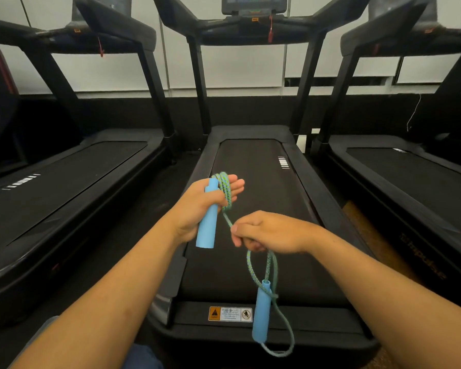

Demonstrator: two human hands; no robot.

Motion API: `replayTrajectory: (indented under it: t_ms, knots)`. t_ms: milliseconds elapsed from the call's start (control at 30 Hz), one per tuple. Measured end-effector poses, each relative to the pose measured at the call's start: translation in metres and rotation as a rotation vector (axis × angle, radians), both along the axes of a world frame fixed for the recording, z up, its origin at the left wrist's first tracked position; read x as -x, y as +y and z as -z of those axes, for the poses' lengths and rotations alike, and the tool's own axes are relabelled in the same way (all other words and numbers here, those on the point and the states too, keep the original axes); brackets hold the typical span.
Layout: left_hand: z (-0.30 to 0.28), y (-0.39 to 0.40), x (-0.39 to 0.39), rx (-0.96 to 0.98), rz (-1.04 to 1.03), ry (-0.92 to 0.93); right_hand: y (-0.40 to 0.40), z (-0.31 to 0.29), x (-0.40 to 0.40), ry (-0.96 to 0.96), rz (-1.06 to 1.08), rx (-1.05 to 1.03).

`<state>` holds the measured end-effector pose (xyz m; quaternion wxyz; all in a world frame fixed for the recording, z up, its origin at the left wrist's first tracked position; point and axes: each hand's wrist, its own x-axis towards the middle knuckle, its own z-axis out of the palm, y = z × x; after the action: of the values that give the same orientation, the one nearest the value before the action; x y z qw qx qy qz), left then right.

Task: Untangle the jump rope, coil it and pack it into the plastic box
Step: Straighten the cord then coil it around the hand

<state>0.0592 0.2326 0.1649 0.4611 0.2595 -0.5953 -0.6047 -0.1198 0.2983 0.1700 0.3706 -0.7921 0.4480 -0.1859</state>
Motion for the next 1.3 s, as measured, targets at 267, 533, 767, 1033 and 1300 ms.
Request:
replayTrajectory:
  t_ms: [267,533,767,1033,1300]
  knots:
    - [0.007,0.016,0.003,0.011,0.206,-0.331,-0.002,-0.035,0.023,-0.121,0.172,0.272]
    - [0.001,0.031,0.019,0.088,0.456,-0.494,-0.025,-0.017,0.052,-0.159,0.29,0.314]
    - [-0.006,0.032,0.014,0.019,0.56,-0.185,-0.031,0.01,0.052,-0.291,0.235,0.154]
    - [-0.004,0.013,0.01,-0.011,0.277,0.123,-0.017,0.026,0.007,-0.211,0.053,-0.042]
    - [0.005,0.0,-0.001,0.027,0.079,-0.165,-0.003,-0.009,0.008,-0.109,-0.004,-0.011]
